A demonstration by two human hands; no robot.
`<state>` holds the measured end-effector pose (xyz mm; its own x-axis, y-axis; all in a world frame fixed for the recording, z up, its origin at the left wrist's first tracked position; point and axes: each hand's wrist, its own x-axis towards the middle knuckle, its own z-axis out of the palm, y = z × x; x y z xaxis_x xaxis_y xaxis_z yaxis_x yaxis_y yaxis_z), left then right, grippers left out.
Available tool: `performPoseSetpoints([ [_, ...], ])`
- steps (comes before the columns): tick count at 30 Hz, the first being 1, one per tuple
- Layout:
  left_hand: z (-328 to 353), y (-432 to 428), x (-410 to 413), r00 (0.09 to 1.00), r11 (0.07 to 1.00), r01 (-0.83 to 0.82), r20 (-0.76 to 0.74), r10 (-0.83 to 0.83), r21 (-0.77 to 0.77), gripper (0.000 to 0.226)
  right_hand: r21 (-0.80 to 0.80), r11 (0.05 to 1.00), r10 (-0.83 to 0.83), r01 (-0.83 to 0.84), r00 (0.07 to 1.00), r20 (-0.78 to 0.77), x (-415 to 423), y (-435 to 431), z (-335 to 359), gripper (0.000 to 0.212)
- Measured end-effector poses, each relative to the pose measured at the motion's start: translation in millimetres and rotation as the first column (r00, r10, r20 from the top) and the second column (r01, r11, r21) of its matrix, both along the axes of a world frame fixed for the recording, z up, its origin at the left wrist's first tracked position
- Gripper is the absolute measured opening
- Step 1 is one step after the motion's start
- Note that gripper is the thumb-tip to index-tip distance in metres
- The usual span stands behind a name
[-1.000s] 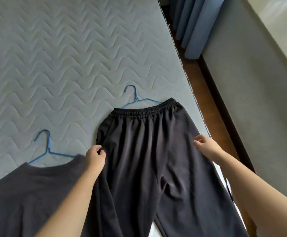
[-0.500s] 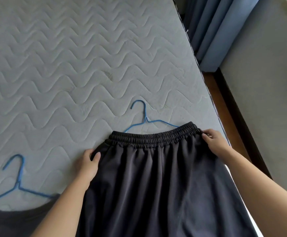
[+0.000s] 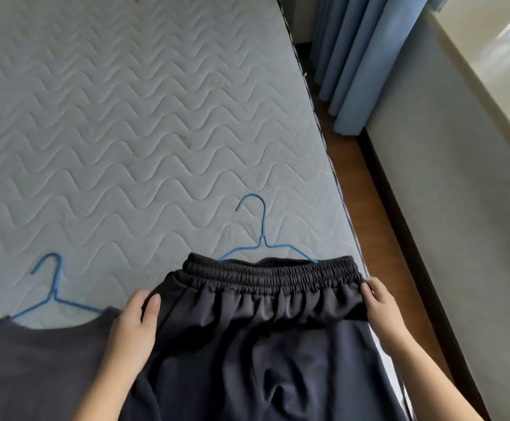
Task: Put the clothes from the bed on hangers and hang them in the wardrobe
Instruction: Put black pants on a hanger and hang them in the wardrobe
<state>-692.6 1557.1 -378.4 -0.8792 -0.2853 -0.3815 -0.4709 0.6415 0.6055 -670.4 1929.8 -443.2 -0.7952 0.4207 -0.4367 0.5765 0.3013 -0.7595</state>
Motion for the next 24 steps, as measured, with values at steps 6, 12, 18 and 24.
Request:
performPoseSetpoints([
  [6,53.3,26.8,116.2,0.995,0.998,-0.049,0.087,0.045,0.044,0.023,-0.075,0.996,-0.034,0.044,0.991,0.131,136.9,28.5,31.1,0.024],
  [12,94.5,33.2,217.4,0.971,0.996,-0.089,0.225,0.081,0.028,0.025,-0.023,0.998,-0.044,0.051,0.97,0.24,232.2,23.0,67.0,0.016],
  [18,129.8,19.0,293.9,0.968,0.993,-0.107,0.222,0.114,-0.044,0.031,-0.011,0.993,-0.108,0.117,0.951,0.291,317.4,-7.0,106.2,0.011],
  [24,145.6,4.2,374.2,0.963,0.995,-0.026,0.266,0.051,-0.1,0.013,0.006,0.996,-0.088,0.092,0.931,0.354,400.2,-11.8,125.4,0.011],
])
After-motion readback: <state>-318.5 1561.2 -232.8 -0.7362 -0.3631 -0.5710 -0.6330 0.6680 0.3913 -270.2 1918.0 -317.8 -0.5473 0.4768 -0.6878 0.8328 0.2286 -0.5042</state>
